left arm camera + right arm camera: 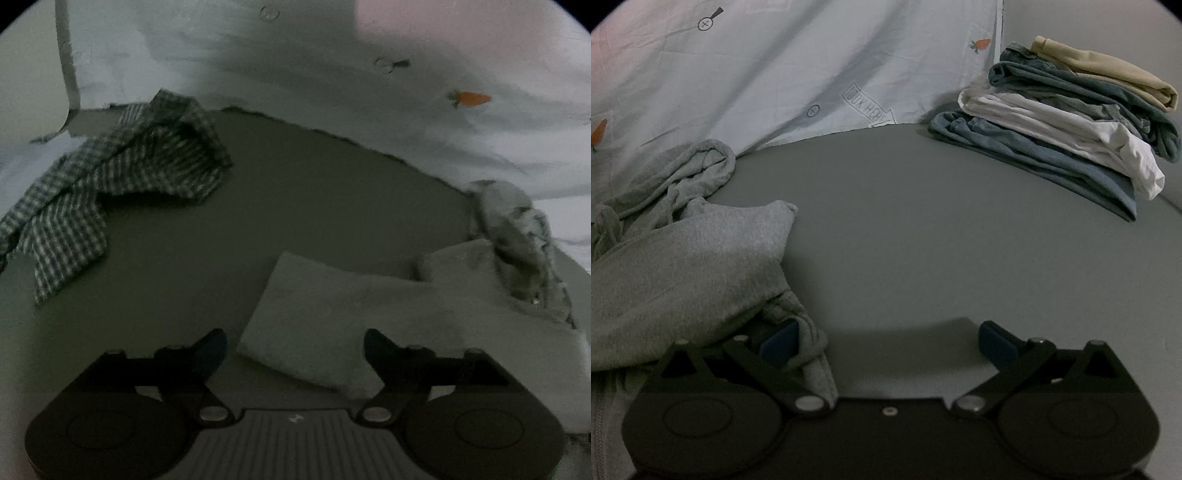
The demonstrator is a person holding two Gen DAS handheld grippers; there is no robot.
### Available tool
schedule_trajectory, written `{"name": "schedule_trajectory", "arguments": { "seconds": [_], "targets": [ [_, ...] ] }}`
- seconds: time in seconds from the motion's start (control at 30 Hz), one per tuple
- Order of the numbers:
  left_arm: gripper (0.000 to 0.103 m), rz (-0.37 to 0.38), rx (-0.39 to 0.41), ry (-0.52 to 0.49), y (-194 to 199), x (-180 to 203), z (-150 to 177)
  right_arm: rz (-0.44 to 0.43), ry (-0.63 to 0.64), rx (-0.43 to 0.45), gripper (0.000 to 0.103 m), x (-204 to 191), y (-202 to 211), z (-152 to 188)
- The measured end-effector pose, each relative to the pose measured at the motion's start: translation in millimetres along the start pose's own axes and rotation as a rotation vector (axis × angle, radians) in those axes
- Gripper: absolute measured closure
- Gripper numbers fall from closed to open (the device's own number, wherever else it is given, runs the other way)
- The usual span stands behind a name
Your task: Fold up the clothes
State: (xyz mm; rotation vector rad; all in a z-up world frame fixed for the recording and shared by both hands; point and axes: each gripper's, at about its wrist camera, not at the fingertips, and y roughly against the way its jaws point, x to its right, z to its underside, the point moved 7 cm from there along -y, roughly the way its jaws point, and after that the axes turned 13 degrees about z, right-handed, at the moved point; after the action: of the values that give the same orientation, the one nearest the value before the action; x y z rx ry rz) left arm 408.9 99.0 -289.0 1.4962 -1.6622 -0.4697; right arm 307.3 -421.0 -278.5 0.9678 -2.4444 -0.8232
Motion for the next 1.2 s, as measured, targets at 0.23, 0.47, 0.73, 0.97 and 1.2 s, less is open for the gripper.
{"name": "schedule_trajectory", "arguments": {
  "seconds": [0.23,0.47,0.73,0.97,1.2],
  "targets": [
    [0.085,0.076,0.008,-0.072,-14,20,6,-0.001,-0.001,0.001,0.0,0,0,0],
    [0.089,0.384,0.061,-0.061,8,80,-16,-0.002,-0.002,0.001,0.0,0,0,0],
    [0.048,0.89,-0.09,-0.054,25,187,-1,-0.006,-0.008,-0.001,0.0,1,0,0],
    [0.034,0.675,-0.105,-0.027,10,150,11,-0.09,-0.114,-0.097,0.007,13,14,-9],
    [0.034,0.559,-0.134,-0.021,1,119,19,-0.277,-0.273,-0.105,0.035,15,59,-18]
  ]
}}
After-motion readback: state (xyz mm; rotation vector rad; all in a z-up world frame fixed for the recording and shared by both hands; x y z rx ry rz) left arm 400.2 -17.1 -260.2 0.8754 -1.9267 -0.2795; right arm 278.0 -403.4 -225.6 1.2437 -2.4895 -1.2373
